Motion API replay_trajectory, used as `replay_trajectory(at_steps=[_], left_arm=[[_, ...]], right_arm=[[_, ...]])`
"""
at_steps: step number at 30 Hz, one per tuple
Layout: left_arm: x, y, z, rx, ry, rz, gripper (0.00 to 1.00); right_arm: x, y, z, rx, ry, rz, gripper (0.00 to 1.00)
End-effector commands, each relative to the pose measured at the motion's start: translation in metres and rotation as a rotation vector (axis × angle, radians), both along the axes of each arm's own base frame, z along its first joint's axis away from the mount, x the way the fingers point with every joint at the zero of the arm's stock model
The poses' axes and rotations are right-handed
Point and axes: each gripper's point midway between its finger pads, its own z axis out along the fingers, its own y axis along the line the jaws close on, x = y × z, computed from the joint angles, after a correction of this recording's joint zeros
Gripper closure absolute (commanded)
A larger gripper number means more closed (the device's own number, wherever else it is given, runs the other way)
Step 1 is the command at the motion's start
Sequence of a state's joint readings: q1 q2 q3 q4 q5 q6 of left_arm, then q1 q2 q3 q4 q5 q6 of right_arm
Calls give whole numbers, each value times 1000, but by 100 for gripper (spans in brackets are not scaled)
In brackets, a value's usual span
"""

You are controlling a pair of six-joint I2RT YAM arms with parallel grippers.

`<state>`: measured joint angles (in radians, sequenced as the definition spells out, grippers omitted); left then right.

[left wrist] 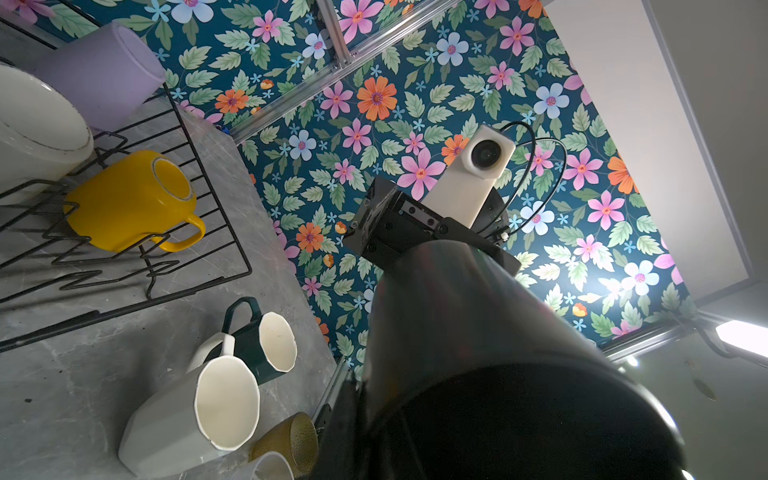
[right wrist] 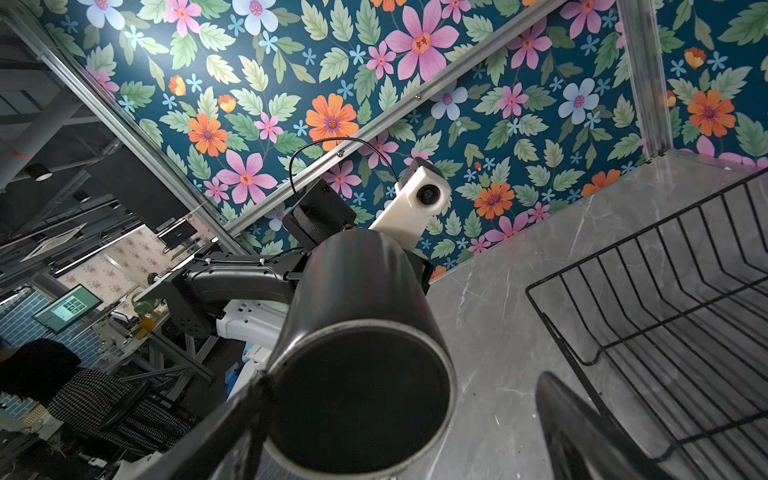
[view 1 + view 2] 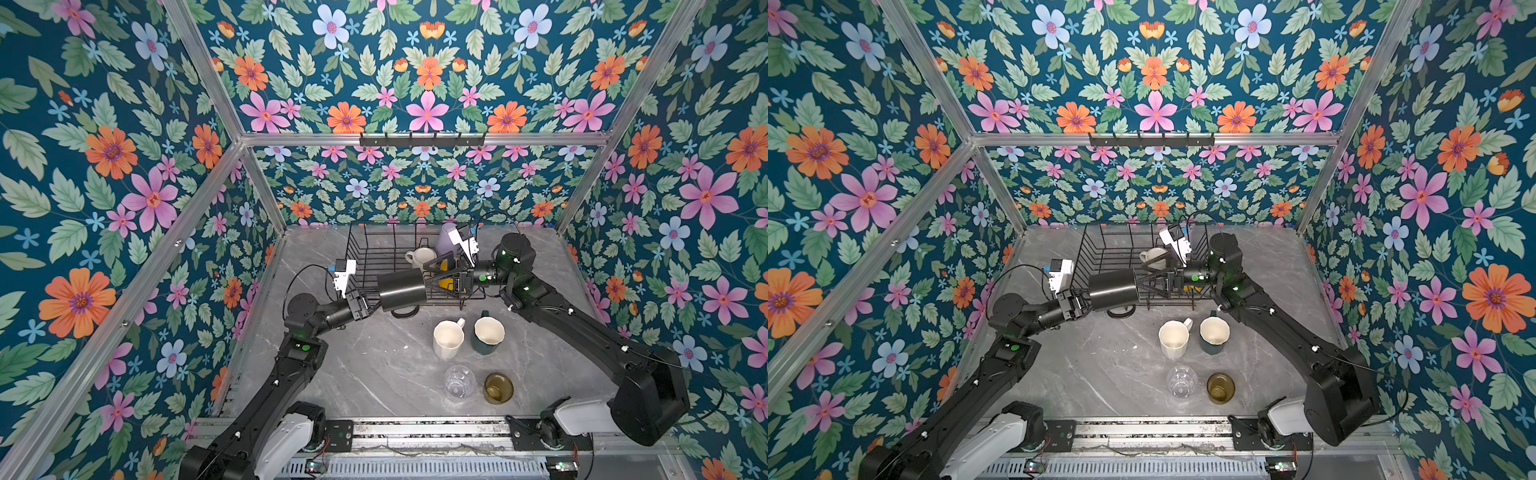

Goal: Load the cups into the dish rack
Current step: 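Hold the black mug out while the right gripper grasps its base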

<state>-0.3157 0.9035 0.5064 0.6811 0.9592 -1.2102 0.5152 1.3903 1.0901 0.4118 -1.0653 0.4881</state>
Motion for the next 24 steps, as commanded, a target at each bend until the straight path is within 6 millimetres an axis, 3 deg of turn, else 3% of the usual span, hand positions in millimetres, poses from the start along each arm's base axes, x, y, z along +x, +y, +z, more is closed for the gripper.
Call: replay_trajectory(at_steps=[1, 14, 24], left_arm=[[-1, 1, 13, -22, -52, 10, 100], [-3, 1, 17, -25, -63, 8, 100], [-4, 1, 19, -26, -70, 6, 100]], right_arm=[[-12, 6, 5, 18, -54, 53, 3], [5, 2, 4, -8, -20, -45, 3], [21, -40, 18, 29, -21, -145, 3]])
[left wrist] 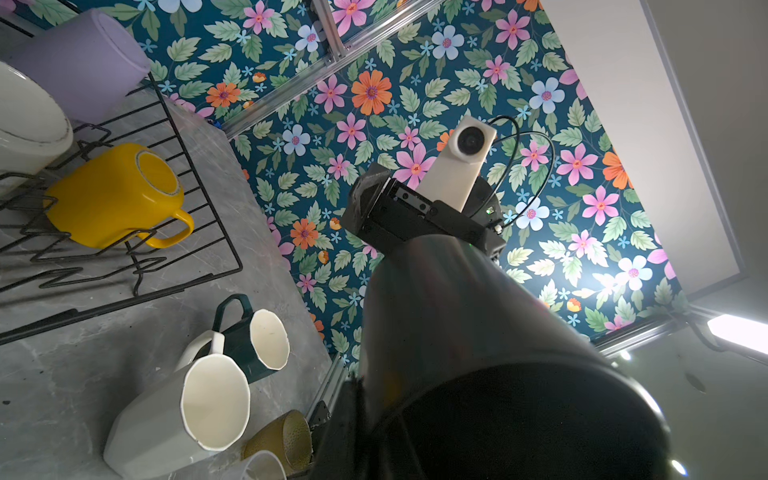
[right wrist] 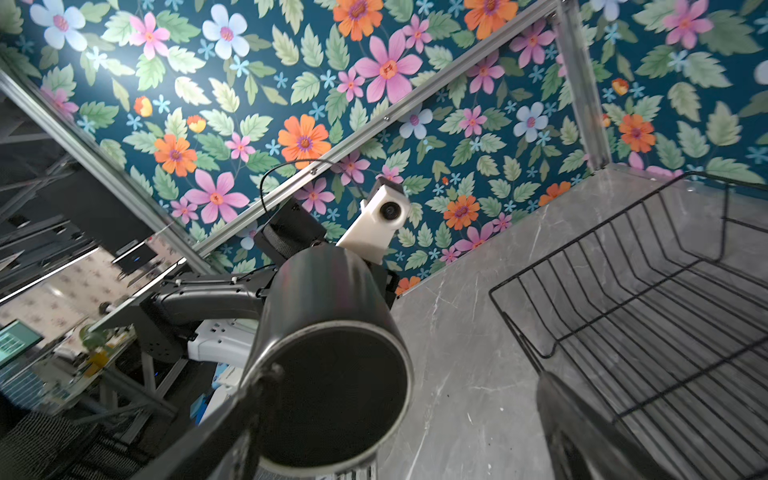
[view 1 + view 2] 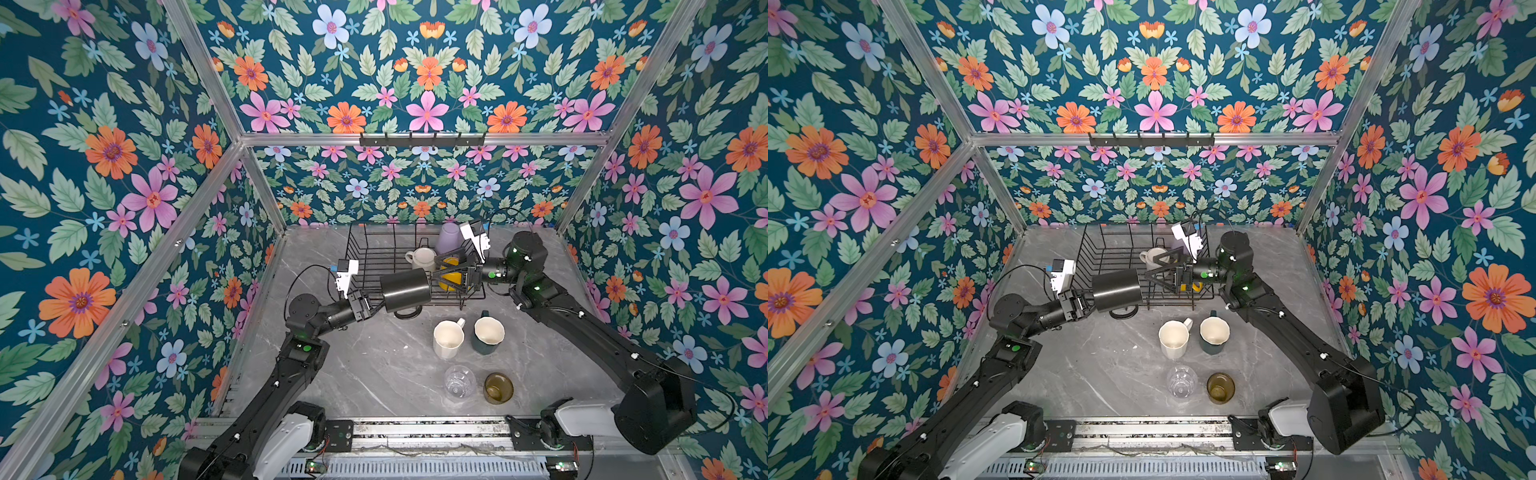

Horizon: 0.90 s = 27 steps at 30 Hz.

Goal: Load the cups into the dish rack
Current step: 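Hold the black mug out while the right gripper grasps its base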

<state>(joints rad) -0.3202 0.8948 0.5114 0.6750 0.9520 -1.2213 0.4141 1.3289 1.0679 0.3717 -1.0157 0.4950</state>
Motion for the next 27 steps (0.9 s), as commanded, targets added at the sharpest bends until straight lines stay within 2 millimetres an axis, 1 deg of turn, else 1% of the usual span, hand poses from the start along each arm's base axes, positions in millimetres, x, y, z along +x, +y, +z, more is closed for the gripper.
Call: replay_trajectory(at_steps=[1, 5, 8, 11, 16, 20, 27], left_arm=[[-2, 2, 16, -19, -73, 6, 100], [-2, 1, 15, -18, -72, 6, 100], [-1, 2, 16, -19, -71, 7, 100], [-1, 1, 16, -20, -70, 6, 100], [-1, 2, 15, -19, -64, 9, 100], [0, 2, 15, -19, -61, 11, 100], [-1, 2, 17, -21, -67, 9, 100]], right_arm=[[-5, -8, 14, 28, -38, 1, 3], [-13, -10, 19, 34, -71, 24, 2], [-16, -7, 20, 42, -85, 33, 2], [-19, 3, 17, 33, -94, 54, 1], [-28, 24, 12, 1, -116, 98, 1], [-32, 34, 11, 1, -122, 136, 1], [-32, 48, 3, -9, -101, 164, 1]])
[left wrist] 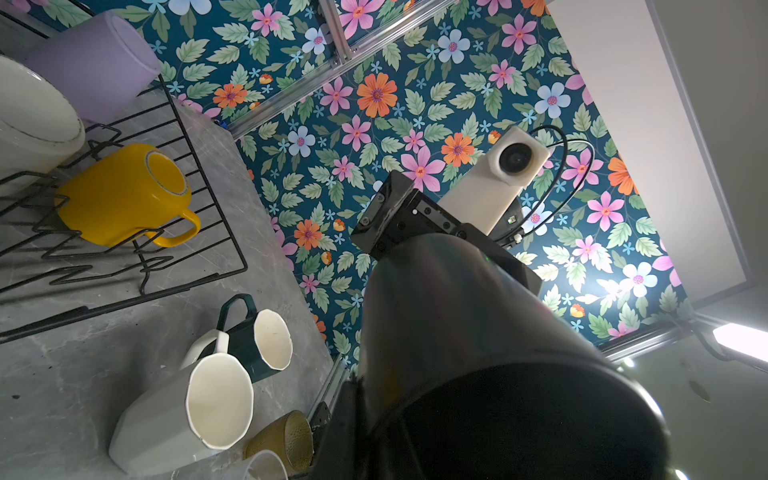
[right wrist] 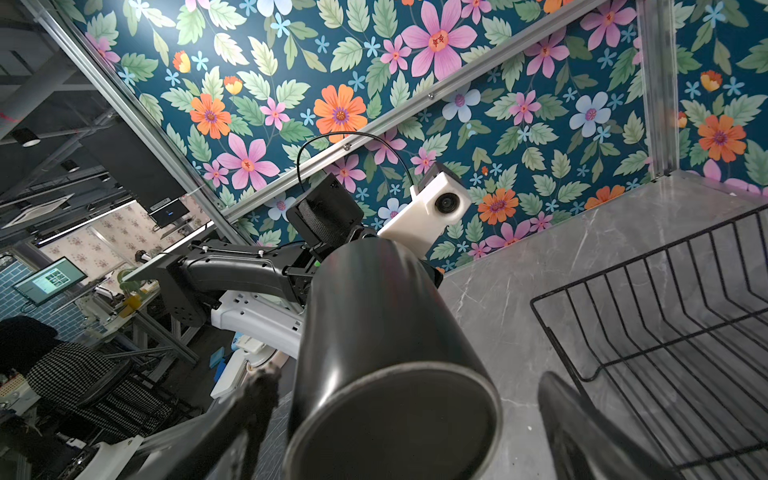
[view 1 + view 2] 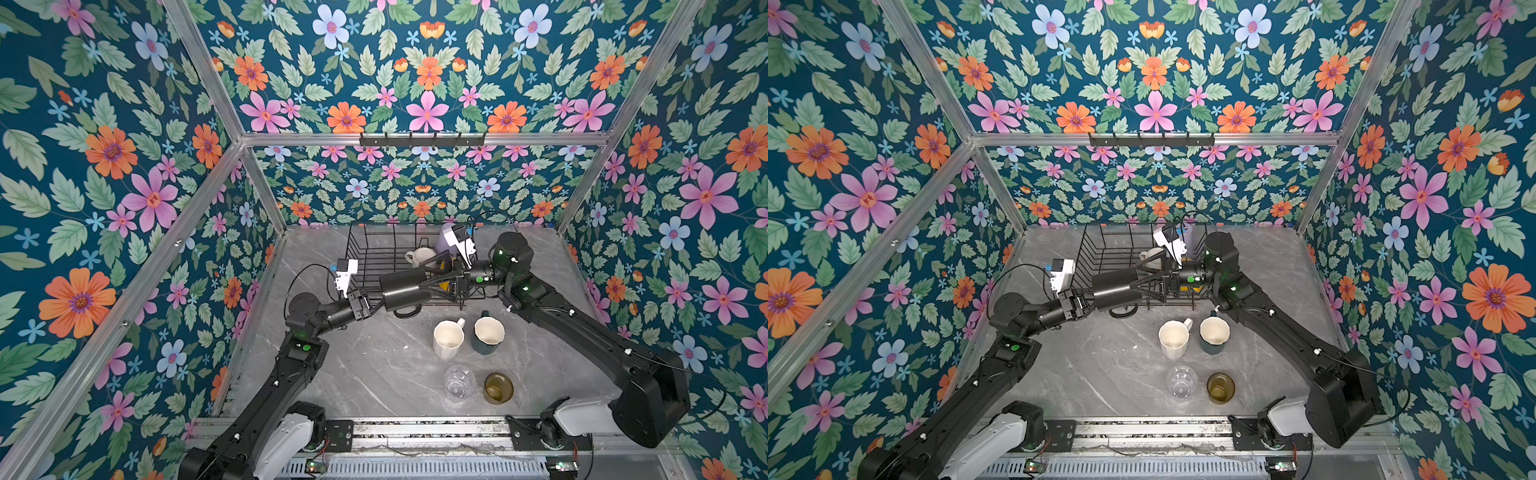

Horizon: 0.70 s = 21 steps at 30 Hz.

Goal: Load the cups into the dish rack
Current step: 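Hold the black mug out while the right gripper grasps its base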

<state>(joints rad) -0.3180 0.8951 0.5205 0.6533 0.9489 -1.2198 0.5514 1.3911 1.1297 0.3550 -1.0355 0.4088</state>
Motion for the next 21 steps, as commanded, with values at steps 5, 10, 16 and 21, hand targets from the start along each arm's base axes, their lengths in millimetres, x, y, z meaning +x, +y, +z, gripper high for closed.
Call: replay_trajectory(at_steps=[5, 10, 16, 21], left_arm=[[-3, 1, 17, -24, -77, 1, 100], [-3, 1, 18, -25, -79, 1, 100], [-2, 1, 18, -24, -78, 0, 100], [-2, 1, 18, -25, -76, 1, 100]], right_arm=[[-4, 13, -2, -1, -16, 33, 1], [-9, 24, -7, -14, -7, 63, 1], [-11, 34, -13, -29, 11, 84, 2], [-8, 37, -15, -38, 26, 85, 8]])
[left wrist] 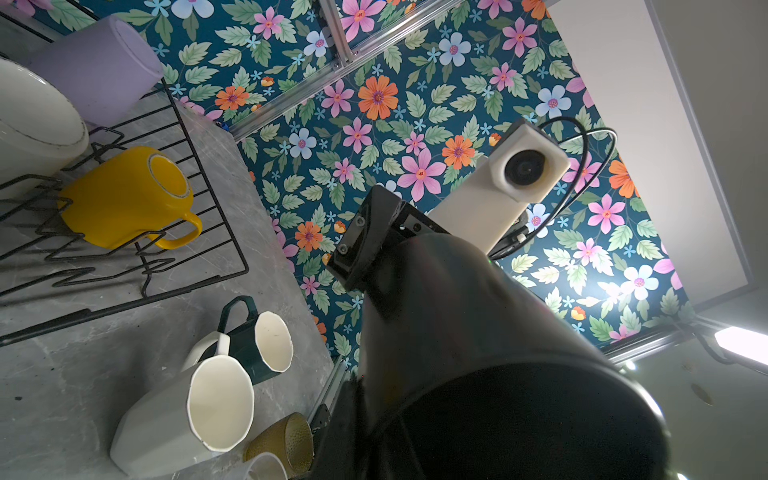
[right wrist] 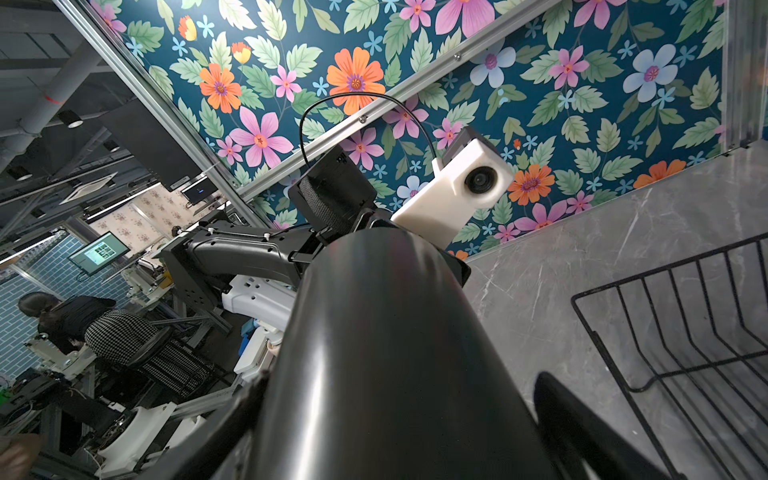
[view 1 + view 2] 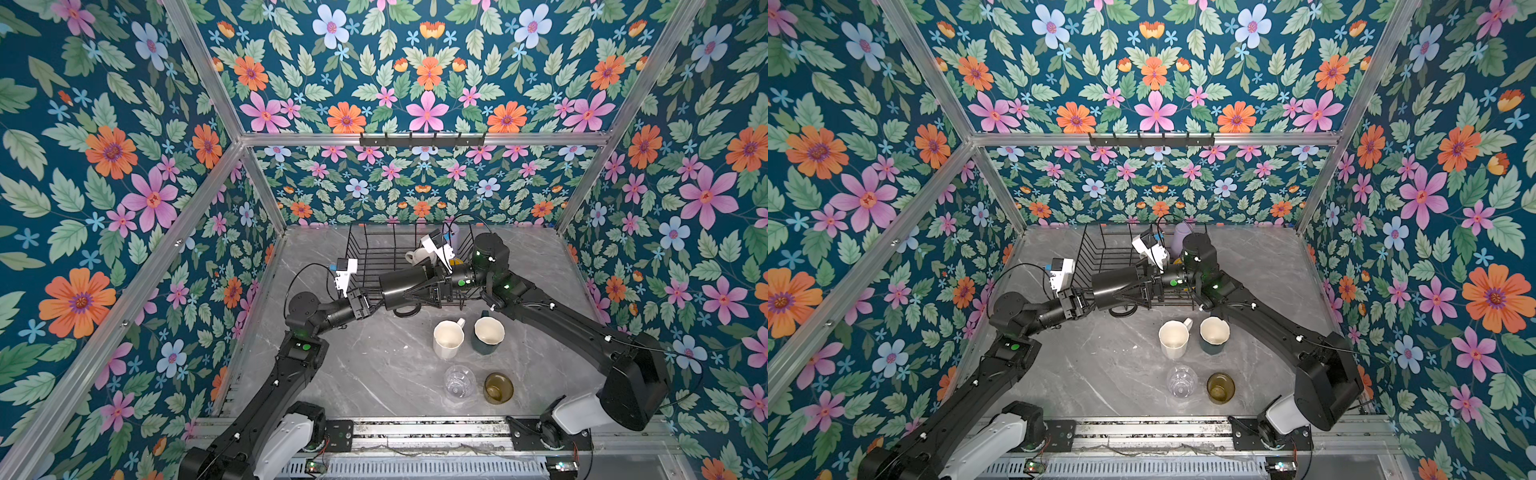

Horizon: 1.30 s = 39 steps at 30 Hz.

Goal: Load the cups into the dish rack
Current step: 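Hold the black mug out while the right gripper grasps its base, then carry the black mug over the rack with the right gripper while the left withdraws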

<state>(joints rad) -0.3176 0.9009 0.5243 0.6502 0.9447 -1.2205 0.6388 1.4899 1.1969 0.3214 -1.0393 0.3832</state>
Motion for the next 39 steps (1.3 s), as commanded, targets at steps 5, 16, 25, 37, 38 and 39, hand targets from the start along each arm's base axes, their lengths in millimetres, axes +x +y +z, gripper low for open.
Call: replay_trajectory(at_steps=[5, 16, 25, 37, 38, 39], left_arm=[[-3, 1, 18, -24, -80, -5, 100], [-3, 0, 17, -24, -74, -7, 100], [-2, 0, 14, -20, -60, -7, 100], [2, 0, 7, 6, -41, 9, 44], [2, 0, 7, 13, -43, 12, 34], [3, 1, 6, 19, -43, 16, 27]], right_arm=[[3, 3, -6, -21, 18, -2, 21], [6, 4, -12, -53, 38, -21, 67], [15, 3, -9, -90, 65, -72, 100], [34, -27, 3, -89, 106, -170, 100], [35, -30, 3, -96, 103, -184, 100], [37, -34, 4, -102, 102, -199, 100]])
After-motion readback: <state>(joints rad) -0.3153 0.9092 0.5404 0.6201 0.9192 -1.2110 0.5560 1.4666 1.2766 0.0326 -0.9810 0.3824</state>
